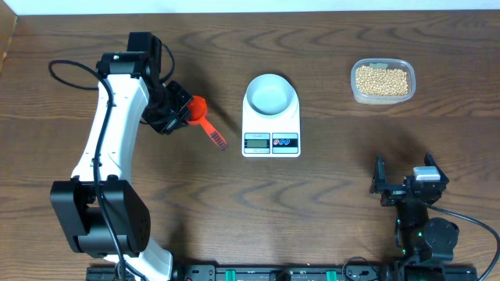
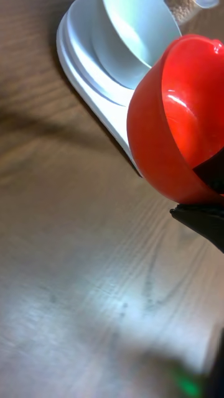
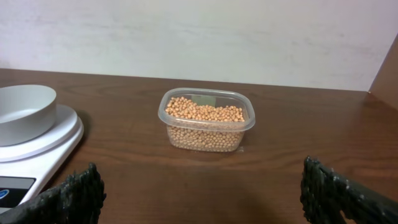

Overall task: Scoop item into bowl and weigh 50g on scale
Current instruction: 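Lift the red scoop with the left gripper toward the scale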

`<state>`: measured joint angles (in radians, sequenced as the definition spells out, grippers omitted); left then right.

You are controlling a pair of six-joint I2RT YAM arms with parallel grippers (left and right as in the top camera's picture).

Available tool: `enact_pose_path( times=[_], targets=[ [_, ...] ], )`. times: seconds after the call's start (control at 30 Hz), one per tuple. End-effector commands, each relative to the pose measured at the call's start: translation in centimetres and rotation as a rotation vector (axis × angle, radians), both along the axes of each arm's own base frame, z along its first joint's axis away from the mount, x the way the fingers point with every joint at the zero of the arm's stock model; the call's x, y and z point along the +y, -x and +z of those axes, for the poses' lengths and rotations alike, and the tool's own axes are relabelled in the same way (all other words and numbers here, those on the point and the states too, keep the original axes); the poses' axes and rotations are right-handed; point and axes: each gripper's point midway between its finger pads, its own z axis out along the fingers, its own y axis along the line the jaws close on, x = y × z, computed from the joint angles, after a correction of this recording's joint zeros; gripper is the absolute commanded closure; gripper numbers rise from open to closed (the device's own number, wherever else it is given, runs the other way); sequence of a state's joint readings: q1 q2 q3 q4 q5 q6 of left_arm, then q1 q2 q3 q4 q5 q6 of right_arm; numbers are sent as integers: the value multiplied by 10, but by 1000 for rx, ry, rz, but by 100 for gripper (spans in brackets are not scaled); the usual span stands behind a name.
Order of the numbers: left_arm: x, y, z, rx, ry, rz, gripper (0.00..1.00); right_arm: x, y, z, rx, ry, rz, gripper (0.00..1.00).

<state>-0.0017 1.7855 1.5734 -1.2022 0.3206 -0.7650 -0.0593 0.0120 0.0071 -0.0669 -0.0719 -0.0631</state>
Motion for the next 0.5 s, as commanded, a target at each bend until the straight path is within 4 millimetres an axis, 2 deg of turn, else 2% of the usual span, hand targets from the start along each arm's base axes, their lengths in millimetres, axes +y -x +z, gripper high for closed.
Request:
enact_pose_path(
  times=[0.0, 0.37, 0.47],
  targets=[
    [-2, 4, 7, 32, 21, 115, 93, 2, 0, 0, -1, 13, 10, 1],
    [-2, 6, 7, 42, 21, 125, 93, 2, 0, 0, -2, 14, 7, 1],
    [-2, 6, 7, 41, 21, 126, 93, 2, 0, 7, -32, 14, 11, 1]
  ],
)
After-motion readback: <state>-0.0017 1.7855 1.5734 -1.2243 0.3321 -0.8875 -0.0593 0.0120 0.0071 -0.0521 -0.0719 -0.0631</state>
